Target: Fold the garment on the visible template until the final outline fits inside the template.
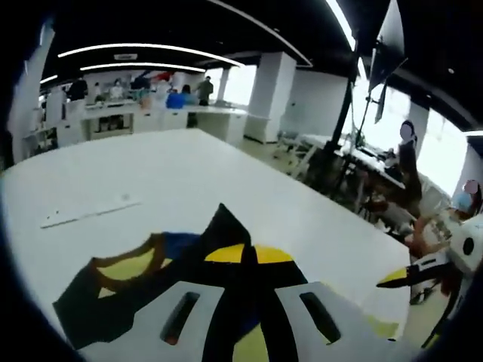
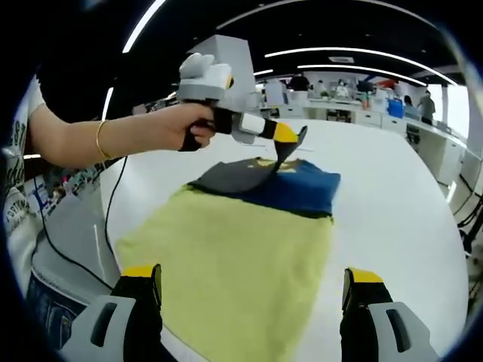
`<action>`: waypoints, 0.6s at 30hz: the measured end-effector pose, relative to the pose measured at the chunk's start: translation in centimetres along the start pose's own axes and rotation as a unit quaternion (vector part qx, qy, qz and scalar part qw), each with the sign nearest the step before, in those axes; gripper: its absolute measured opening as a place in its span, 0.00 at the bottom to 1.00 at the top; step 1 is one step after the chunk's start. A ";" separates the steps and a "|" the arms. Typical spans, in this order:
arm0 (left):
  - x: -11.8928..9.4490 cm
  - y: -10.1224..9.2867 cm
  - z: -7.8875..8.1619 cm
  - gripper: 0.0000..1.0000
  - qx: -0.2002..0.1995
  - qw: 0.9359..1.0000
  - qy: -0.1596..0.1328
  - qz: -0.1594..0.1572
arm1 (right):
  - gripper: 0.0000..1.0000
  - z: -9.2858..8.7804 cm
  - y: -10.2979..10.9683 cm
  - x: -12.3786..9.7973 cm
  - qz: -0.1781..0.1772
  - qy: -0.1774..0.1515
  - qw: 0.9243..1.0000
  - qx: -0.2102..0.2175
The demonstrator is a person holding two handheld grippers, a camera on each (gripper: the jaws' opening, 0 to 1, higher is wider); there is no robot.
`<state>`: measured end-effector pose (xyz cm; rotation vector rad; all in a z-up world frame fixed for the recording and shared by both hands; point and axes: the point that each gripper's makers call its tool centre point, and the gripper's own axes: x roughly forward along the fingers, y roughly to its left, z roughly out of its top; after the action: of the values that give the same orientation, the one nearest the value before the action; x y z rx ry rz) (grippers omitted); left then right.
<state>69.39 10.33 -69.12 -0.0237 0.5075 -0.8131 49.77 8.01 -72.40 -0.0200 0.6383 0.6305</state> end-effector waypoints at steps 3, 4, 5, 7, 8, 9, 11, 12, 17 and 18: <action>0.9 -0.4 -1.0 0.00 -0.001 1.000 0.015 -0.004 | 0.99 0.0 -0.1 0.1 0.000 -0.001 1.000 0.002; 1.1 -0.4 -1.3 0.01 0.000 1.000 0.019 -0.005 | 0.99 0.0 -0.2 0.1 -0.001 -0.002 1.000 0.002; 1.3 -0.4 -1.5 0.01 -0.003 1.000 0.022 -0.006 | 0.99 0.0 -0.2 0.2 -0.001 -0.002 1.000 0.003; 1.8 -0.5 -1.9 0.01 -0.008 1.000 0.027 -0.010 | 0.99 0.0 -0.2 0.1 -0.001 -0.002 1.000 0.004; 2.0 -0.5 -2.2 0.00 -0.008 0.999 0.029 -0.011 | 0.99 0.1 -0.3 0.1 -0.002 -0.003 1.000 0.004; 2.2 -0.5 -2.4 0.00 -0.006 0.999 0.031 -0.011 | 0.99 0.1 -0.4 0.1 -0.002 -0.004 1.000 0.005; 2.6 -0.5 -2.9 0.00 -0.010 0.999 0.037 -0.014 | 0.99 0.2 -0.4 0.1 -0.002 -0.005 1.000 0.005; 2.7 -0.8 -3.0 0.01 -0.019 0.999 0.035 -0.021 | 0.99 0.3 -0.5 0.1 -0.003 -0.006 1.000 0.005; 2.6 -1.5 -3.7 0.16 0.005 0.999 0.035 -0.037 | 0.99 0.5 -0.6 0.0 -0.005 -0.012 1.000 0.005; 2.4 -1.5 -3.6 0.18 0.008 0.999 0.032 -0.041 | 0.99 0.5 -0.6 0.0 -0.005 -0.013 1.000 0.005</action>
<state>68.12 8.23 -73.02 -0.0025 0.5633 -0.8996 50.39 7.61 -72.04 -0.0062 0.6167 0.6169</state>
